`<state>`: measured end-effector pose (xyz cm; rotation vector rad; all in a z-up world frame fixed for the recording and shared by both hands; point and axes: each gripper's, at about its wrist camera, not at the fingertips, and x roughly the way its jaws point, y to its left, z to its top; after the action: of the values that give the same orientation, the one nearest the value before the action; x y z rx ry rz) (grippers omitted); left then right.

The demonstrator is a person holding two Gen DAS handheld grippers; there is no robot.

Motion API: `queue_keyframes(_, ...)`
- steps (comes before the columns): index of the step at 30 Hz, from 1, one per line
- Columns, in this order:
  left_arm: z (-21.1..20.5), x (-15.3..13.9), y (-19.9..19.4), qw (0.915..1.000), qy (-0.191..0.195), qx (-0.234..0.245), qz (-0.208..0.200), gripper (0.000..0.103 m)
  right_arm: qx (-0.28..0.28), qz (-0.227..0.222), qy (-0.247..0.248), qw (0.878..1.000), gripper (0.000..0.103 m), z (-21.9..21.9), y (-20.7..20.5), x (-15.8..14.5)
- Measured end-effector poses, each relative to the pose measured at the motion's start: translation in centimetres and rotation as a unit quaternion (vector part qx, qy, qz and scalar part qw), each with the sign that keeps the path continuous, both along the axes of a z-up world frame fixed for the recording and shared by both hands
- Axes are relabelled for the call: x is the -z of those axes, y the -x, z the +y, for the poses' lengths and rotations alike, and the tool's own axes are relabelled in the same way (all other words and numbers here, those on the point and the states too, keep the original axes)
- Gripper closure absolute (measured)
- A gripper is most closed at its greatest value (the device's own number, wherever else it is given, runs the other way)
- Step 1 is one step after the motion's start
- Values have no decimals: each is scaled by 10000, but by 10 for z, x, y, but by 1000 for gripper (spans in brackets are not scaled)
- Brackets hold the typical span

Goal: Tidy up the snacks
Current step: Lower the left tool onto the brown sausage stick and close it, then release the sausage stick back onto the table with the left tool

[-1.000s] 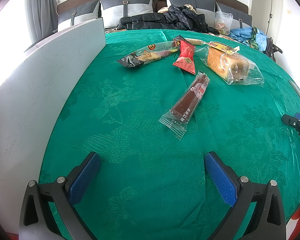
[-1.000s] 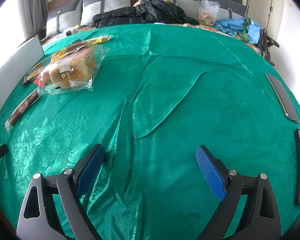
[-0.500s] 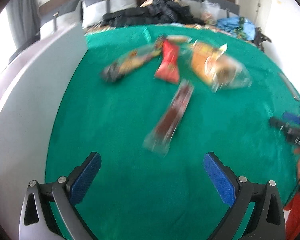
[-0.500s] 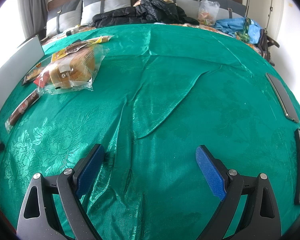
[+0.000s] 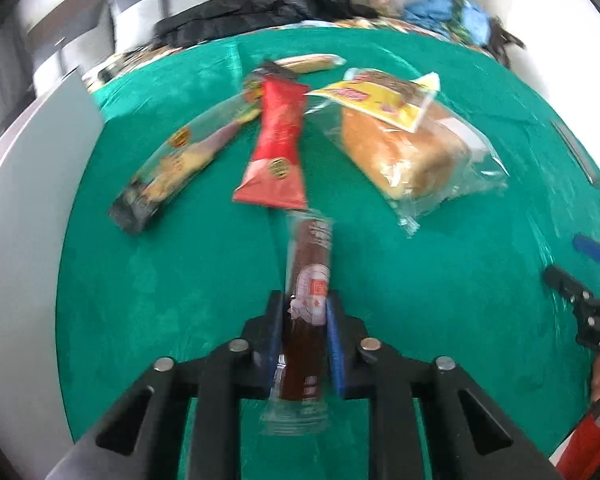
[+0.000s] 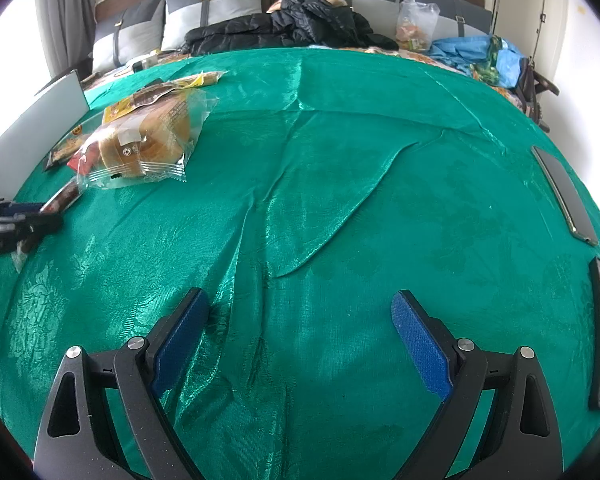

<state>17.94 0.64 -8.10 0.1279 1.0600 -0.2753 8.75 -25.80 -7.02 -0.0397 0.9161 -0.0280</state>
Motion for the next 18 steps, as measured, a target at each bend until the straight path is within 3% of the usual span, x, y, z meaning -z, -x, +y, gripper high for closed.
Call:
queue_keyframes(6, 43, -3, 25, 9935, 34, -1122, -198, 84, 2, -9, 3, 10000, 8, 0, 0, 0)
queue_keyframes(11, 60, 3, 25, 9911, -53, -1319, -164, 83, 1, -10, 5, 10000, 8, 0, 0, 0)
queue_keyframes(12, 62, 7, 23, 9911, -35, -1323, -132, 76, 2, -10, 4, 10000, 8, 0, 0, 0)
queue_keyframes(14, 64, 12, 15, 9909, 41, -1333, -185, 43, 2, -11, 4, 10000, 8, 0, 0, 0)
queue_keyframes(15, 65, 15, 10, 9905, 21, -1361, -211, 18, 1, -11, 3, 10000, 8, 0, 0, 0)
queue_keyframes(18, 68, 23, 3, 9899, -31, -1384, -288, 7, 1, -13, 4, 10000, 8, 0, 0, 0)
